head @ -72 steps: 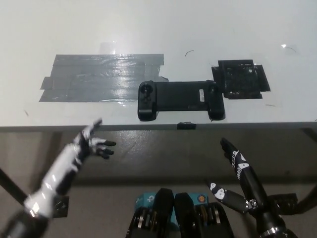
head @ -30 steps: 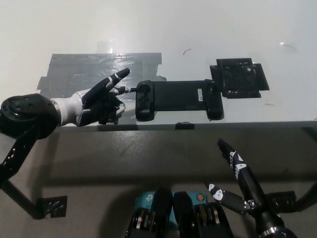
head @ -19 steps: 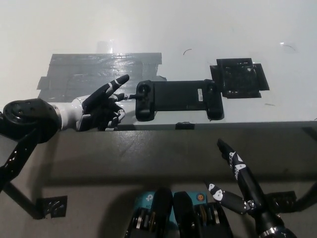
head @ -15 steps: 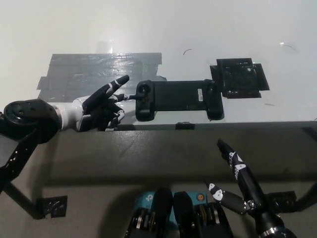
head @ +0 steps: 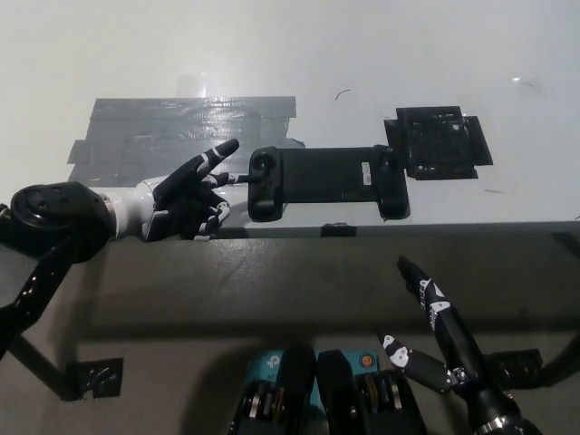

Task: A controller is being placed at the center of the desk near the left hand and the robot uses its left hand's index finger to press a button at the left area of the controller

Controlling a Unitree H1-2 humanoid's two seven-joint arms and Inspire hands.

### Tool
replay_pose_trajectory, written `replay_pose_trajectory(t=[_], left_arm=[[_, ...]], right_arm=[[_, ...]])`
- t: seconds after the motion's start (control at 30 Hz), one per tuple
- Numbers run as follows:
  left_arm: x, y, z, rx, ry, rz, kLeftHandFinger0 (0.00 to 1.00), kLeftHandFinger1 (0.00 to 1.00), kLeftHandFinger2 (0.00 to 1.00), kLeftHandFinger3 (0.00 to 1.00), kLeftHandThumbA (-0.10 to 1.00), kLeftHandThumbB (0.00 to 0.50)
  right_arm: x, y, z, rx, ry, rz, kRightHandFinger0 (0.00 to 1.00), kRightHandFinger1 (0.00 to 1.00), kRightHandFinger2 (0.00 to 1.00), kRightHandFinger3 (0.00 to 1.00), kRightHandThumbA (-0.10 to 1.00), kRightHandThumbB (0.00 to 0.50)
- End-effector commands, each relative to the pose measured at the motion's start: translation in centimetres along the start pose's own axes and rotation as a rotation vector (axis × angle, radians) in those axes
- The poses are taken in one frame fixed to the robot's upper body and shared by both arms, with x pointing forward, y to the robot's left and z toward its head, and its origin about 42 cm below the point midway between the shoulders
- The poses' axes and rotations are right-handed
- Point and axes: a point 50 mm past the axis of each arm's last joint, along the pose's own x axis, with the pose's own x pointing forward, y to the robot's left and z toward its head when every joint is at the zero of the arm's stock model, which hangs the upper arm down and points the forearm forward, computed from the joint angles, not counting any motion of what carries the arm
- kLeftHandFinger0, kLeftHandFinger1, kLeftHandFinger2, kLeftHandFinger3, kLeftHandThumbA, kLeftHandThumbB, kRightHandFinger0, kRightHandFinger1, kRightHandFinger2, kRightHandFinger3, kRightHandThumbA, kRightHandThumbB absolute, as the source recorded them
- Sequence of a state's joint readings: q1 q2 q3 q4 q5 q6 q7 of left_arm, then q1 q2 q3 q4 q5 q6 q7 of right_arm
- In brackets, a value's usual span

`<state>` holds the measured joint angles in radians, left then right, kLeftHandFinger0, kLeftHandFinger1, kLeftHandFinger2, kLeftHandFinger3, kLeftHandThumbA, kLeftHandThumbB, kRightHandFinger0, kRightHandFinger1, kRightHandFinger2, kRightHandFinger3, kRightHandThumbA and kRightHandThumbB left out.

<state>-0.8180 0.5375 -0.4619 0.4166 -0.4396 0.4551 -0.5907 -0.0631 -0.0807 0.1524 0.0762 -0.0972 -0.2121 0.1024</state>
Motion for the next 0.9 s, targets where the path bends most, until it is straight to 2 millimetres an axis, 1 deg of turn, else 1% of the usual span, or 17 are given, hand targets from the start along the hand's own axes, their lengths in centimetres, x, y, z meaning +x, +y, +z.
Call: replay_pose_trajectory(t=[0.0,0.17,0.37,0.43,0.57,0.73,0.77,0.8,0.87], left_arm=[[-0.3,0.8,2.7,0.047,-0.03,0.036,0.0,0.0,0.13,1.0,1.0,0.378],[-0.2,0.8,2.9,0.066,-0.022,0.06,0.0,0.0,0.14,1.0,1.0,0.386],[0.3,0.2,2.9,0.082,-0.023,0.056,0.0,0.0,0.14,1.0,1.0,0.358],[0.6,0.1,2.8,0.078,-0.021,0.062,0.0,0.0,0.14,1.0,1.0,0.374],[0.8,-0.1,3.2,0.085,-0.031,0.063,0.0,0.0,0.16,1.0,1.0,0.376],[1.0,-0.3,3.3,0.099,-0.027,0.054,0.0,0.0,0.13,1.0,1.0,0.372],[1.1,-0.3,3.3,0.1,-0.027,0.055,0.0,0.0,0.14,1.0,1.0,0.364],[1.1,-0.2,3.3,0.097,-0.027,0.058,0.0,0.0,0.17,1.0,1.0,0.367],[1.1,-0.2,3.3,0.083,-0.034,0.059,0.0,0.0,0.18,1.0,1.0,0.366]], right_arm=[[0.3,-0.2,1.1,-0.021,-0.069,0.003,1.0,1.0,1.0,1.0,0.57,0.248],[0.4,-0.2,1.2,-0.022,-0.071,0.005,1.0,1.0,1.0,1.0,0.58,0.247],[0.0,-0.1,1.1,-0.017,-0.071,0.003,1.0,1.0,1.0,1.0,0.57,0.249],[-0.1,-0.2,1.1,-0.023,-0.066,0.001,1.0,1.0,1.0,1.0,0.57,0.252],[0.1,-0.3,1.2,-0.023,-0.07,-0.002,1.0,1.0,1.0,1.0,0.58,0.256],[0.2,-0.4,1.3,-0.024,-0.077,0.0,1.0,1.0,1.0,1.0,0.56,0.247],[0.2,-0.4,1.4,-0.024,-0.077,0.0,1.0,1.0,1.0,1.0,0.56,0.248],[0.2,-0.4,1.4,-0.023,-0.077,-0.002,1.0,1.0,1.0,1.0,0.56,0.25],[0.2,-0.3,1.5,-0.024,-0.078,-0.004,1.0,1.0,1.0,1.0,0.56,0.252]])
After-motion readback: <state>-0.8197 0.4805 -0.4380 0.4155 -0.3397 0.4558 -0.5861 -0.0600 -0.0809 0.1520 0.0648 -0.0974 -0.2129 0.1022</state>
